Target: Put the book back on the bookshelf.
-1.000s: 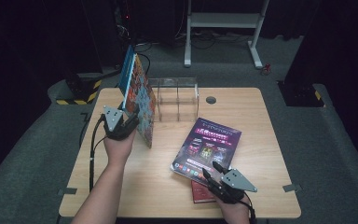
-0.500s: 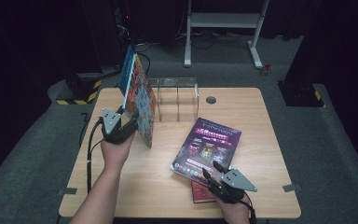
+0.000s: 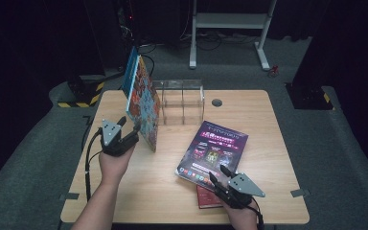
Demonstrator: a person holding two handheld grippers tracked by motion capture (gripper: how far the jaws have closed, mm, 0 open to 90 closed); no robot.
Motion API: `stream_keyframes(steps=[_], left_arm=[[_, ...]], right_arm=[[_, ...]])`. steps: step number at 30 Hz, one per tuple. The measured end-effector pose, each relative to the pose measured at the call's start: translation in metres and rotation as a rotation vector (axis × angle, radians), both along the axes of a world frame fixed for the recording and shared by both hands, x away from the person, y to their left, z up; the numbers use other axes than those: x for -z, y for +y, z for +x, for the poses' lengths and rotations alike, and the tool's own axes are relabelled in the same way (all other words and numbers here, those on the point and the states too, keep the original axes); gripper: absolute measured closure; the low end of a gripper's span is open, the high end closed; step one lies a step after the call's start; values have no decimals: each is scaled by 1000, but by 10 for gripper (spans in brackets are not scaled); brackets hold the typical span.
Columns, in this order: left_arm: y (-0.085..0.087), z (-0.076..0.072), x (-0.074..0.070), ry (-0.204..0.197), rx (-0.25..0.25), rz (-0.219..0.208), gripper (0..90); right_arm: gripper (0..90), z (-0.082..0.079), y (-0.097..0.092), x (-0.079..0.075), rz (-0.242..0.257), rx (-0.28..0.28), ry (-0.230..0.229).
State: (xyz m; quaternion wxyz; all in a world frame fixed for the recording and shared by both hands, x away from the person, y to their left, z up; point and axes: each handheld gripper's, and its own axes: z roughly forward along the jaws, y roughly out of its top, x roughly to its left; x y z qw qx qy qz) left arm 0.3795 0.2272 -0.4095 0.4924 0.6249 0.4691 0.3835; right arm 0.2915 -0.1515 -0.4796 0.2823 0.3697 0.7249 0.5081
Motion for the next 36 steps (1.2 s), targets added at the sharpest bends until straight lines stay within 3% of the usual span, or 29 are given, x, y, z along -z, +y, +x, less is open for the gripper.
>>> stream_keyframes(steps=[11, 16, 25, 28, 32, 36], left_arm=[[6, -14, 31, 105, 33, 9, 423], [5, -20, 43, 137, 53, 39, 422], [-3, -26, 60, 202, 92, 62, 409], [-9, -28, 65, 232, 126, 78, 404], [-16, -32, 71, 256, 169, 79, 411], [-20, -39, 74, 270, 182, 96, 436]], right_arm=[[517, 0, -1, 0, -2, 2, 5], [520, 0, -2, 0, -1, 0, 3], [518, 1, -2, 1, -7, -7, 8], [516, 1, -2, 1, -6, -8, 11], [521, 2, -2, 1, -6, -10, 16], [525, 2, -4, 0, -2, -12, 20]])
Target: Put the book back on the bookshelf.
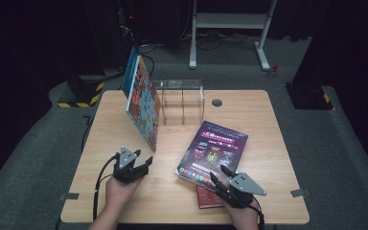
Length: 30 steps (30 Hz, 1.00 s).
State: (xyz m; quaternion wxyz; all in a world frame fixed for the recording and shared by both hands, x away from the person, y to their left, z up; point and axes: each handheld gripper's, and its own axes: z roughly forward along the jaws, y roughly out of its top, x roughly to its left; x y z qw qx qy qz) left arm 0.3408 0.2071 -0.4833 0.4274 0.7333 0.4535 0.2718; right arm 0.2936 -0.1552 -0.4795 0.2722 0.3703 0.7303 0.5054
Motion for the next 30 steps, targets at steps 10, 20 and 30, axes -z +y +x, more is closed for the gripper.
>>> stream_keyframes(steps=[10, 20, 30], left_arm=[[-14, -7, 16, 13, 56, -23, 455], [-37, -4, 21, 70, 132, -48, 415], [-50, -3, 15, 52, 155, -96, 404]], right_arm=[[520, 5, -5, -1, 0, 1, 19], [512, 6, -12, 2, -27, 46, 33], [504, -2, -21, 5, -38, 83, 38]])
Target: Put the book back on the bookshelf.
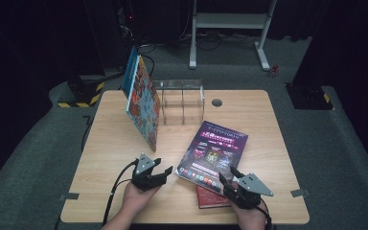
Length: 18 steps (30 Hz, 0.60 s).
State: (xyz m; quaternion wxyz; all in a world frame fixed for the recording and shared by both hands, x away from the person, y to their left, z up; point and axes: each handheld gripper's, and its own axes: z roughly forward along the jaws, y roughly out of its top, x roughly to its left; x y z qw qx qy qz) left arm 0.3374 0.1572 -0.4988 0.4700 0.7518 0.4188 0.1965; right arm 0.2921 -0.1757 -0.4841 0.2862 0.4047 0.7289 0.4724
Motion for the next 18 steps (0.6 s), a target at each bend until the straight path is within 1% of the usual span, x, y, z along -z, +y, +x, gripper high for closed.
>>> stream_keyframes(steps=[1, 2, 4, 5, 6, 10, 11, 13, 14, 16, 18], left_arm=[[-2, 1, 0, -5, 6, 1, 404], [-4, 1, 0, 0, 8, -6, 404], [-7, 2, 0, -2, 16, -1, 407], [-9, 1, 0, 5, 21, -10, 414], [-10, 2, 0, 1, 24, -6, 422], [-14, 4, 3, 26, 48, -14, 474], [-16, 5, 4, 42, 51, -25, 480], [-19, 7, 6, 63, 65, -33, 491], [-21, 8, 7, 69, 71, -34, 492], [-27, 7, 9, 73, 88, -19, 485], [-32, 7, 10, 76, 101, -25, 456]], right_arm=[[502, 0, 0, 0, 0, 3, 2], [500, -1, -1, 1, -2, 7, 4], [496, -1, -2, 1, -4, 11, 4], [495, -2, -3, 1, -3, 14, 7], [495, -3, -4, 2, -5, 16, 6], [492, -4, -6, 3, -7, 23, 8], [491, -5, -6, 3, -8, 25, 10], [488, -6, -7, 3, -8, 30, 14], [486, -6, -7, 3, -8, 32, 14], [479, -7, -8, 3, -6, 36, 17], [467, -7, -9, 3, -5, 42, 17]])
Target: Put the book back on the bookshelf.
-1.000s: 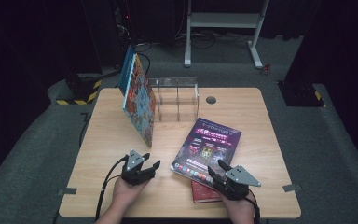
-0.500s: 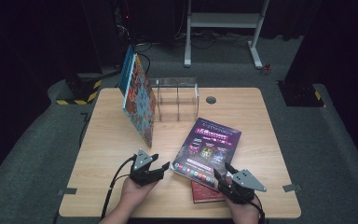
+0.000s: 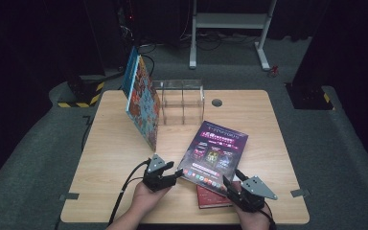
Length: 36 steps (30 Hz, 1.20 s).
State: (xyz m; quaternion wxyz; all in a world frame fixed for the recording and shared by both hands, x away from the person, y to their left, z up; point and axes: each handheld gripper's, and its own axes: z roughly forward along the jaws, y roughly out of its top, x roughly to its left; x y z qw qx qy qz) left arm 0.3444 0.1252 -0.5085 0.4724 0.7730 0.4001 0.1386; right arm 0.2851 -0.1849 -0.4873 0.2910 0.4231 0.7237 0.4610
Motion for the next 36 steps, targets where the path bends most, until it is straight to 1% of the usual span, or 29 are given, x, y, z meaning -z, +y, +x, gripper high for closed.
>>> stream_keyframes(steps=[3, 5, 7, 12, 14, 18, 21, 23, 25, 26, 28, 29, 32, 34, 36], left_arm=[[-7, 0, 2, 21, 24, -15, 417], [-9, 0, 4, 27, 31, -15, 384], [-11, 0, 4, 29, 37, -19, 374], [-12, 0, 5, 41, 43, -15, 355], [-12, 0, 6, 42, 49, -8, 352], [-15, -3, 6, 48, 64, -10, 344], [-19, -6, 6, 50, 100, -3, 330], [-25, -10, 7, 42, 126, 20, 329], [-31, -16, 7, 18, 143, 51, 332], [-33, -18, 6, 6, 143, 64, 331], [-34, -19, 5, 3, 142, 75, 324], [-33, -18, 5, 3, 136, 61, 322], [-28, -18, 1, -15, 124, 49, 322], [-24, -18, -1, -33, 104, 38, 324], [-18, -17, -3, -54, 78, 18, 337]], right_arm=[[445, 0, -1, 0, 1, 6, -1], [427, 0, -2, 1, 5, 13, 4], [408, 1, -2, 1, 6, 21, 9], [361, 4, -2, 3, 10, 43, 44], [346, 6, -2, 4, 9, 51, 62], [342, 8, -3, 6, 14, 54, 85], [330, 9, -3, 6, 21, 58, 95], [318, 9, -3, 7, 25, 64, 102], [309, 10, -3, 7, 29, 69, 109], [305, 10, -4, 7, 30, 74, 112], [301, 10, -5, 7, 30, 77, 112], [300, 10, -6, 6, 31, 82, 115], [296, 11, -7, 6, 34, 91, 120], [292, 12, -8, 7, 38, 93, 131], [291, 13, -9, 8, 39, 95, 136]])
